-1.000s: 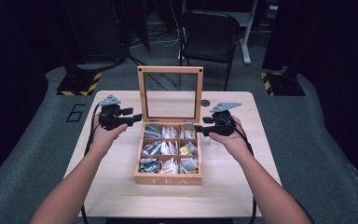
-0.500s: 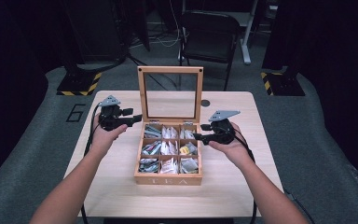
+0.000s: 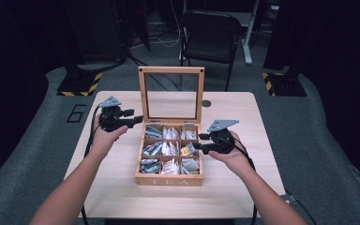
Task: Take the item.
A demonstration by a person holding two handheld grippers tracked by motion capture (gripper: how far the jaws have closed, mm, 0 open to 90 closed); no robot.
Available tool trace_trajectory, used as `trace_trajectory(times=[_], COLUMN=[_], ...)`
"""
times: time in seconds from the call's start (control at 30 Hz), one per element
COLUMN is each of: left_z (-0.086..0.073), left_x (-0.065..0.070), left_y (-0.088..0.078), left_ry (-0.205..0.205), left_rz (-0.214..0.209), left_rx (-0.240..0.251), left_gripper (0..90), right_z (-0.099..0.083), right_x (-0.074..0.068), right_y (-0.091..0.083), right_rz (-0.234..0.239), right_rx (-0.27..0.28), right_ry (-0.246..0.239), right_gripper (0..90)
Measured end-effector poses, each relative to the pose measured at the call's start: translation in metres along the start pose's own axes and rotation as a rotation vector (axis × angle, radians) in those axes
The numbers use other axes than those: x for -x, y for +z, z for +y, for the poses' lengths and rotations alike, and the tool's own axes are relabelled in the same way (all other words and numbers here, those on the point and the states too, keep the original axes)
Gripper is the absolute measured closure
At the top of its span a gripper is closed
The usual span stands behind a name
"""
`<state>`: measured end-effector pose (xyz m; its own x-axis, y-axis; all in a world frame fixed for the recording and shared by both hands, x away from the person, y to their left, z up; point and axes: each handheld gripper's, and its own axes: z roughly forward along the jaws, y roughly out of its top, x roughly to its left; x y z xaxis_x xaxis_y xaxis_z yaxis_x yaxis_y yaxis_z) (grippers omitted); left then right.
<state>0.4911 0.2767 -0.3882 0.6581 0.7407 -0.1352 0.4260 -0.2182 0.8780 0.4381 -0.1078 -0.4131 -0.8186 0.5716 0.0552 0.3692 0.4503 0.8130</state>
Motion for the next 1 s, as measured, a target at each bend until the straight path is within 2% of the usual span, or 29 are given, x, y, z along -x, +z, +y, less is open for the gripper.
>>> trace_trajectory(times=[0.2, 0.23, 0.4, 0.57, 1.0], left_z=[0.0, 0.0, 0.0, 0.0, -0.001], left_x=[0.001, 0.002, 0.003, 0.001, 0.001], left_y=[-0.004, -0.004, -0.008, -0.008, -0.008], left_ry=[0.013, 0.011, 0.015, 0.007, 0.012], left_rz=[-0.004, 0.0, -0.004, 0.001, -0.001], left_rx=[-0.005, 0.003, 0.004, 0.01, 0.005], left_gripper=[41.3, 41.3, 41.2, 41.1, 41.0], right_z=[-0.007, -0.007, -0.016, -0.024, -0.034], right_x=[-0.006, -0.006, -0.009, -0.012, -0.02], right_y=[0.001, 0.002, 0.003, 0.004, 0.005], right_rz=[0.025, 0.027, 0.038, 0.053, 0.062], right_rx=[-0.003, -0.001, 0.002, -0.008, 0.0], right_ry=[0.007, -0.003, 0.022, 0.027, 0.041], right_gripper=[53.3, 53.6, 55.1, 55.1, 56.8])
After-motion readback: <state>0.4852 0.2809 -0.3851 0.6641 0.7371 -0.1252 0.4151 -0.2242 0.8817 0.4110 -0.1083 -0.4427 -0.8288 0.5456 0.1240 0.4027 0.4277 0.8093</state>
